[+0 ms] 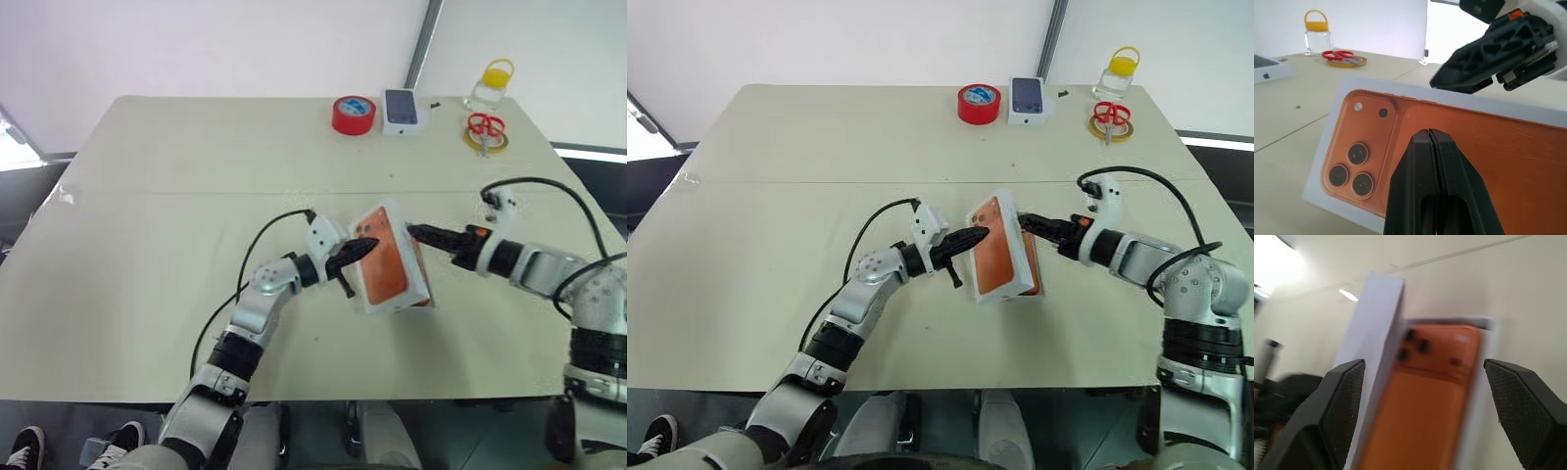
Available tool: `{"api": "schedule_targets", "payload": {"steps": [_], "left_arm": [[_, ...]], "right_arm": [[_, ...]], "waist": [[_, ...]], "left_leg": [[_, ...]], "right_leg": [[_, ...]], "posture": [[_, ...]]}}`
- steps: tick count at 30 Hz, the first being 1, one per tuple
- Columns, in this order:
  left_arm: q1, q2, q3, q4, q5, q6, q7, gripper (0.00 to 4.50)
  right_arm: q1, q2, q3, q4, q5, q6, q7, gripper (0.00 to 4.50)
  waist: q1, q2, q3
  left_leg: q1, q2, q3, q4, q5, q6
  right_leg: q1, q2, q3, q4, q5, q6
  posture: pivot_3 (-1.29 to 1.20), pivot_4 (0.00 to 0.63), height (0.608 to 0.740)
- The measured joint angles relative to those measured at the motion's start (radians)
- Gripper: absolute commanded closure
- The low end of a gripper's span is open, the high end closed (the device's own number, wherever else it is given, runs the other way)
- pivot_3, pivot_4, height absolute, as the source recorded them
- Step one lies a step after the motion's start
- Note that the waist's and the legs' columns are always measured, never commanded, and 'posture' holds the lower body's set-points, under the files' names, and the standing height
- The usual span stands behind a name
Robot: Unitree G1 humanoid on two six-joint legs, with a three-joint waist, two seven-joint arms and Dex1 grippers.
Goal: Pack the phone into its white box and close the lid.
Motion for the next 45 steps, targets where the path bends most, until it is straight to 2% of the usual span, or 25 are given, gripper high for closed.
{"api": "schedule_targets", "payload": {"steps": [3, 9, 16, 21, 33, 40, 45], "left_arm": [[0.001, 0.013, 0.000, 0.005, 0.000, 0.000, -0.009, 4.50], [0.038, 0.092, 0.010, -0.025, 0.000, 0.010, -0.029, 4.50], [0.097, 0.167, 0.021, -0.117, -0.002, 0.090, -0.048, 4.50], [0.106, 0.167, 0.015, -0.126, 0.003, 0.133, -0.046, 4.50], [0.013, 0.053, -0.016, 0.044, 0.039, 0.084, -0.024, 4.50], [-0.079, 0.001, 0.000, 0.165, 0.057, 0.035, 0.010, 4.50], [-0.091, -0.013, 0.003, 0.193, 0.065, -0.001, 0.011, 4.50]], "right_arm": [[0.037, -0.012, 0.066, -0.013, -0.090, -0.071, 0.035, 1.35], [0.080, -0.012, 0.164, -0.075, -0.250, -0.235, 0.067, 4.39], [0.097, -0.023, 0.233, -0.098, -0.413, -0.403, 0.121, 4.46], [0.104, -0.026, 0.245, -0.099, -0.464, -0.456, 0.159, 4.46], [0.134, -0.024, 0.250, -0.102, -0.512, -0.473, 0.202, 4.46], [0.130, -0.034, 0.252, -0.083, -0.583, -0.494, 0.198, 4.46], [0.104, -0.033, 0.281, -0.047, -0.643, -0.510, 0.191, 4.46]], "waist": [[0.000, 0.000, 0.000], [0.003, 0.000, 0.000], [0.005, 0.000, 0.000], [0.005, 0.000, 0.000], [0.006, 0.000, 0.000], [0.006, 0.000, 0.000], [0.005, 0.000, 0.000]], "left_leg": [[0.000, 0.002, 0.000, 0.000, 0.000, 0.000], [0.000, 0.002, 0.000, 0.000, 0.000, 0.000], [0.000, 0.002, 0.000, 0.000, 0.000, 0.000], [0.000, 0.002, 0.000, 0.000, 0.000, 0.000], [0.000, 0.001, 0.000, 0.001, 0.000, 0.000], [0.000, 0.000, 0.000, 0.001, 0.000, 0.000], [0.000, 0.000, 0.000, 0.001, 0.000, 0.000]], "right_leg": [[0.000, 0.002, 0.000, 0.000, 0.000, 0.000], [-0.001, 0.002, 0.000, 0.000, 0.000, 0.000], [-0.001, 0.001, 0.000, 0.000, -0.002, -0.003], [-0.001, 0.001, 0.000, 0.000, -0.002, -0.003], [0.000, 0.001, 0.000, 0.000, -0.001, -0.003], [0.000, 0.000, 0.000, 0.000, -0.001, -0.002], [0.000, 0.000, 0.000, 0.000, 0.000, -0.001]], "posture": [[0.00, 0.150, 0.740], [0.00, 0.150, 0.740], [0.00, 0.150, 0.740], [0.00, 0.150, 0.740], [0.00, 0.150, 0.740], [0.00, 0.150, 0.740], [0.00, 0.150, 0.740]]}}
